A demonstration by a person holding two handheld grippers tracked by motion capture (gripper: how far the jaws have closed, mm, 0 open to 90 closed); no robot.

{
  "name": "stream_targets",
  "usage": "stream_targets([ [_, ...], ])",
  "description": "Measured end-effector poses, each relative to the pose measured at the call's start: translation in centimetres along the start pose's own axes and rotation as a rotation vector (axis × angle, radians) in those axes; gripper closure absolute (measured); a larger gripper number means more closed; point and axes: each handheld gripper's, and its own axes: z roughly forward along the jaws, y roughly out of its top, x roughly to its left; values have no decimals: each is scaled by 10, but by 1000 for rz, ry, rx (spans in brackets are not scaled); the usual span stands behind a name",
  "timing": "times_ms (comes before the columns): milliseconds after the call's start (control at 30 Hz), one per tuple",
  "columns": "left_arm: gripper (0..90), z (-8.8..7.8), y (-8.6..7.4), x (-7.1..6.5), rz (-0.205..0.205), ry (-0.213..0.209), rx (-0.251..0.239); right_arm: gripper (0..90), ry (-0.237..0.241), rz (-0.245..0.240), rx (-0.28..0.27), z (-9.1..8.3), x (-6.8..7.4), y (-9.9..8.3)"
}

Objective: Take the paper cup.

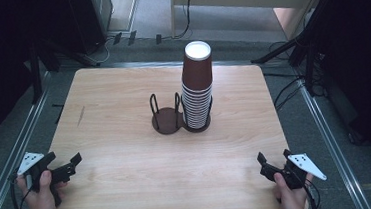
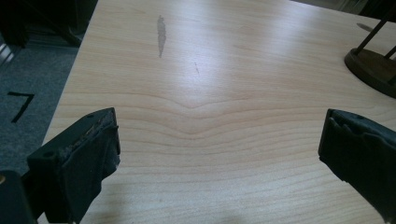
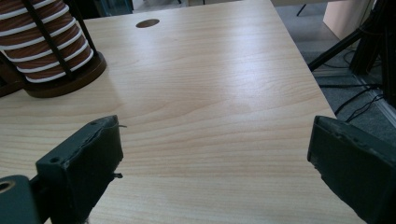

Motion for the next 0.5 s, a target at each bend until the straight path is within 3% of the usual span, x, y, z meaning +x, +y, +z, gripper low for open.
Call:
stream_targets([
  [133, 0, 2, 0, -3, 13, 18, 6, 29, -6, -4, -2, 1, 1, 1],
  [200, 0, 2, 1, -2, 5, 18, 8, 29, -18, -53, -3, 1, 4, 2],
  [367, 0, 3, 1, 0, -11, 17, 15, 29, -46, -82, -8, 2, 14, 9],
  [500, 0, 3, 1, 0, -9, 15, 19, 29, -22, -88, -34, -1, 26, 22],
])
